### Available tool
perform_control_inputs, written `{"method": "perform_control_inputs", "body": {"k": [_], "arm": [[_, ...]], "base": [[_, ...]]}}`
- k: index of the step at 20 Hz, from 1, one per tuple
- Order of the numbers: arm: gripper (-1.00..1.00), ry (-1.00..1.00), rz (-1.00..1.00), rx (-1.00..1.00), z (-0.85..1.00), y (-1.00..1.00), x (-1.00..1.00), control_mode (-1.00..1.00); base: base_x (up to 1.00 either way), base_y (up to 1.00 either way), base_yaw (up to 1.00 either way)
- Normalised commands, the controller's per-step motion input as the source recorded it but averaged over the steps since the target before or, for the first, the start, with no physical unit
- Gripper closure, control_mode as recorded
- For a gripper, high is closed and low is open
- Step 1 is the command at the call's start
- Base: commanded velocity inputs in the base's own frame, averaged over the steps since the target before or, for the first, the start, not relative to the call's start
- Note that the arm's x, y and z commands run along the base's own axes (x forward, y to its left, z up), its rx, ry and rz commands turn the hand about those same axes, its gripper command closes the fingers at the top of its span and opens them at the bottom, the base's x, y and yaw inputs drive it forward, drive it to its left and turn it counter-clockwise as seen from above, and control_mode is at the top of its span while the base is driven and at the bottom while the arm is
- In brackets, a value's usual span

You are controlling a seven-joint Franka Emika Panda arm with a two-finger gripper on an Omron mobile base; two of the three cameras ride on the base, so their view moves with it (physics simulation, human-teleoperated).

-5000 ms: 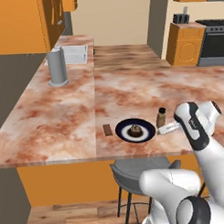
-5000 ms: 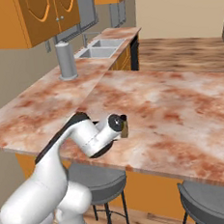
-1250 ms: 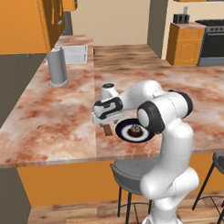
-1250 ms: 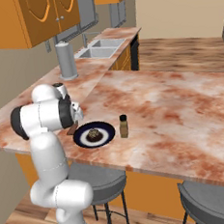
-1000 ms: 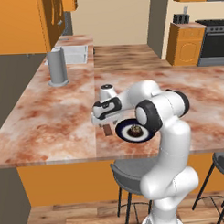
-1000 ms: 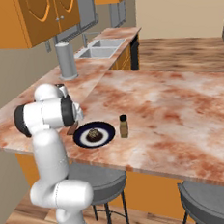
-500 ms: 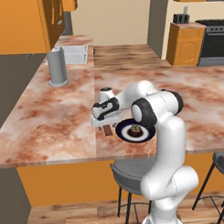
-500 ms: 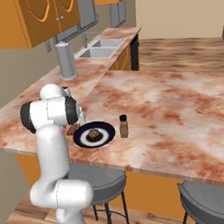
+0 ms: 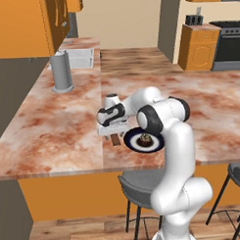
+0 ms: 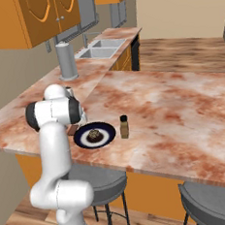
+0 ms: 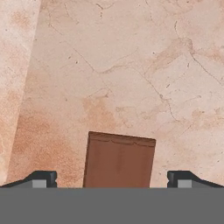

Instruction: Take the cinnamon bottle from the cabinet and place it on the dining table, next to the plate with the cupcake. Then take the chocolate from the dining counter and place it on the cupcake plate.

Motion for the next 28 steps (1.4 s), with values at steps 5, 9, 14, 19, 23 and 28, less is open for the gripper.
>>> {"method": "perform_control_inputs", "body": {"k": [5, 9, 14, 19, 23, 28], "arm": [[-1.00, 0.01, 0.00, 0.00, -0.15, 0.01, 0.22, -1.00], [-1.00, 0.04, 0.00, -0.02, -0.31, 0.04, 0.06, -1.00], [-1.00, 0.07, 0.00, -0.04, -0.46, 0.02, -0.07, -1.00], [-1.00, 0.05, 0.00, -0.01, -0.46, 0.00, -0.12, -1.00], [-1.00, 0.02, 0.00, 0.00, -0.52, 0.00, -0.23, -1.00], [-1.00, 0.00, 0.00, 0.00, -0.55, 0.00, -0.35, -1.00]], "base": [[0.00, 0.00, 0.00], [0.00, 0.00, 0.00], [0.00, 0.00, 0.00], [0.00, 0.00, 0.00], [0.00, 0.00, 0.00], [0.00, 0.00, 0.00]]}}
